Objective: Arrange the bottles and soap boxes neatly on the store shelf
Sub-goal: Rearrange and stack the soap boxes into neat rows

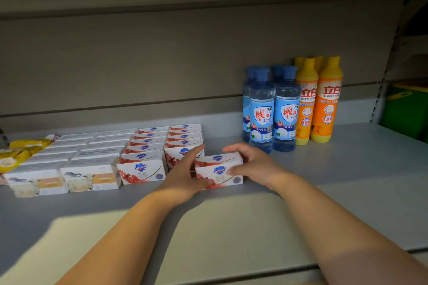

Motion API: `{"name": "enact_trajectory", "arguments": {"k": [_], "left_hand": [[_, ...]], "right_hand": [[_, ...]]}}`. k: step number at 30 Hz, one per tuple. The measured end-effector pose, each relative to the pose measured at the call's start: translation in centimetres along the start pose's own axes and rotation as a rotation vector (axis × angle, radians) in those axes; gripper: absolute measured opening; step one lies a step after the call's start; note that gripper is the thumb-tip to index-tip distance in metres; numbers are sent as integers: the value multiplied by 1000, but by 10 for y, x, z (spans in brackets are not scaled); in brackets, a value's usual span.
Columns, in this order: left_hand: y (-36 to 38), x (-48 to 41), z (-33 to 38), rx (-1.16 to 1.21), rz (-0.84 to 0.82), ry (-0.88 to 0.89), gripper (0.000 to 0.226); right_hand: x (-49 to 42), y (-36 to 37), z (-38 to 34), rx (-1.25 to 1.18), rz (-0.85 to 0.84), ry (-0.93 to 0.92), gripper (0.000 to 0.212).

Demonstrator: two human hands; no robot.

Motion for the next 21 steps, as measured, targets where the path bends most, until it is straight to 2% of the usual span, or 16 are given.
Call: {"name": "enact_trajectory", "arguments": {"k": [2, 4, 6, 10, 13, 17, 21], "left_hand": [[4, -1, -5, -61, -15, 8, 82], [8, 0, -11, -102, -35, -10, 85], [5, 0, -12, -148, -4, -25, 82], [-17, -1, -8, -205, 144, -18, 33], [-18, -2, -9, -314, 114, -18, 7], [-9, -2, -7, -285, 65, 20, 5], [-7, -7, -9, -243, 38, 33, 8]], "right_hand": [[0, 0, -4, 324, 71, -102, 49], [1, 9, -16, 697, 115, -322, 62], [2, 25, -26, 883, 88, -507, 62], [-14, 19, -16, 845, 97, -423, 57], [-29, 16, -15, 930, 101, -435, 57], [-54, 11, -13, 1021, 31, -446, 56], [-69, -7, -8, 1076, 48, -402, 52]]}}
Point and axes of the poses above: each hand's wrist, its own x-axis away from the middle knuckle, its own y-axis out of the palm, z = x × y, the point moved 8 cm from there along -x, towards the middle knuckle, and after that the axes turned 8 degrees about z, right-handed, at the moved point
